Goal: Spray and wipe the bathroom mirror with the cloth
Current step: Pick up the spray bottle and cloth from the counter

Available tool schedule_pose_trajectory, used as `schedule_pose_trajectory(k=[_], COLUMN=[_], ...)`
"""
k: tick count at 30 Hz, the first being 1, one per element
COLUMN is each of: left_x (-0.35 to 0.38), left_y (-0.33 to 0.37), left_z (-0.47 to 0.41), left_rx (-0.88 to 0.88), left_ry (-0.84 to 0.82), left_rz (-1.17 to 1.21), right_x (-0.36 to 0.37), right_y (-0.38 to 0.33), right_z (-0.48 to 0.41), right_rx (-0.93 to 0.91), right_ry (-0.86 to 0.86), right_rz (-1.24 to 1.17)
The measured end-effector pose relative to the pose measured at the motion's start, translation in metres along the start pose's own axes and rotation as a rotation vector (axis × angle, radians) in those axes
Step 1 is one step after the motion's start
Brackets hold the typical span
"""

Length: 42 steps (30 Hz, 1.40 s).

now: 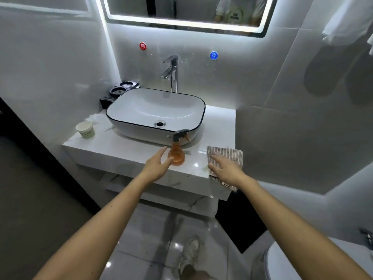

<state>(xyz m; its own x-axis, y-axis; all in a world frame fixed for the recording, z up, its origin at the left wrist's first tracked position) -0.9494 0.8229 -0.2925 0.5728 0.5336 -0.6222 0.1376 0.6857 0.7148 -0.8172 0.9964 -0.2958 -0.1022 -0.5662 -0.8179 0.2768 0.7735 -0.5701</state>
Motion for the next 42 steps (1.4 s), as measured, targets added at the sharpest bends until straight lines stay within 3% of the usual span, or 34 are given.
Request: schedule_pose_trajectory(k=[11, 20, 26, 32, 37, 42], left_x=[0.031, 0.031, 0.031, 0.049, 0.058, 0.065], left_y=[-0.002, -0.004, 0.004, -0.010, -0.004, 0.002], left_z=[-0.127, -0.186, -0.196, -0.196, -0.191, -0.195], left_rx=[-0.006, -0.111, -0.037, 0.044, 0.171, 0.172], left_ry=[-0.019, -0.109, -0.105, -0.204, -0.220, -0.248], left_rz=[0.189, 0.335, 0.473, 0.226, 0.181, 0.240], right_x=[0.015, 0.029, 0.031, 0.034, 0.038, 0.036], right_y=[0.083, 0.113, 0.125, 0.137, 0.143, 0.153], right_z=[-0.119, -0.163, -0.172, -0.168, -0.164, -0.167], right_rx=[0.137, 0.309, 0.369, 0.420, 0.432, 0.421], right_ry=[-0.058, -0.039, -0.038, -0.047, -0.079, -0.094], right_rz=[-0.106, -0.157, -0.167, -0.188, -0.160, -0.149])
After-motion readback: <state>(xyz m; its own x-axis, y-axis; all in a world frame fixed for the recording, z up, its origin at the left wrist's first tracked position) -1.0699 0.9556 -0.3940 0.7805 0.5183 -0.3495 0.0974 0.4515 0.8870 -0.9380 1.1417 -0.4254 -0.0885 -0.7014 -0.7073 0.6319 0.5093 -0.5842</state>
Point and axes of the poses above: each hand's wrist, its own z-axis away from the middle knuckle, its own x-axis out of the palm, y = z × x, the point moved 5 cm from there along -z, towards the middle knuckle, and after that the axes turned 12 degrees about -x, right-handed, at the moved point
